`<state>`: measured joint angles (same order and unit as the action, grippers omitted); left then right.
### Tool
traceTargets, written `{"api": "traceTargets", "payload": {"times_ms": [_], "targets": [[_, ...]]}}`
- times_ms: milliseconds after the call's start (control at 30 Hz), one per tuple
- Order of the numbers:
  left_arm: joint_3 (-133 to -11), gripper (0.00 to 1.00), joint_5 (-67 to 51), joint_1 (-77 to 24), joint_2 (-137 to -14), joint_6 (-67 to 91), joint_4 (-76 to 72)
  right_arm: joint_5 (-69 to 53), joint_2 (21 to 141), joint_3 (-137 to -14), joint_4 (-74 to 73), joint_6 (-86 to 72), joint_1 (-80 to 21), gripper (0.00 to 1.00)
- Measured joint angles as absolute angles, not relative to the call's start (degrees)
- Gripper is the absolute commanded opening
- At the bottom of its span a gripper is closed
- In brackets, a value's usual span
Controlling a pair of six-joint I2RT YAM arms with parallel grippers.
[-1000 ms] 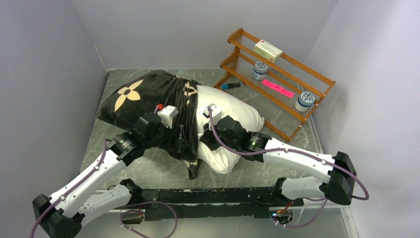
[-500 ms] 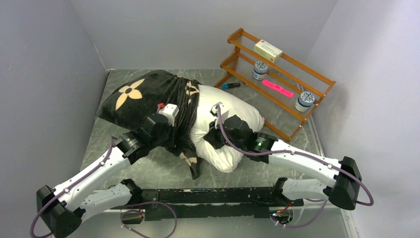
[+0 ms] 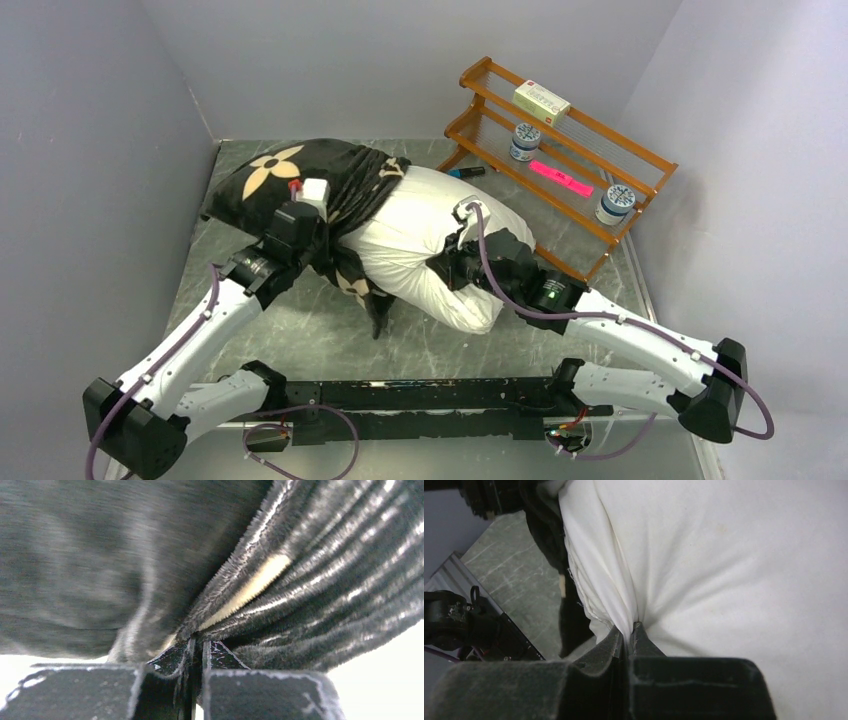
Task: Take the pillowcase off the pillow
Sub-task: Remove the pillow from the pillowcase.
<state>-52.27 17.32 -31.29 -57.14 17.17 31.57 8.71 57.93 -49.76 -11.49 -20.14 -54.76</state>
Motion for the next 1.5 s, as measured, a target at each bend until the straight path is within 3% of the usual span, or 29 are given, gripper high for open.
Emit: {"api": "traceTargets", "payload": {"times_ms": [433, 700, 1133, 1333, 1500], "targets": [[-55.77, 0.05, 18.33, -18.87, -62.22, 13.13, 24.91, 7.62, 54.35, -49.76, -11.51, -17.80, -54.06, 0.00], [-52.38, 0.05, 15.62, -11.22, -64.27, 13.19, 19.20, -3.44, 54.00, -49.82, -11.49, -13.50, -53.39, 0.00], [-47.92, 0.16, 14.57, -9.34, -62.33, 10.07, 17.19, -18.63, 58.59, -50.70, -11.81, -9.52, -52.23, 0.01], [-46.13, 0.30, 20.14, -11.62, -59.92, 8.08, 16.43, -20.01, 62.81, -57.43, -18.15, -8.27, -52.21, 0.12], [-44.51, 0.41, 24.84, -13.04, -56.95, 6.68, 14.83, -20.56, 67.29, -65.76, -25.45, -8.16, -52.25, 0.37]]}}
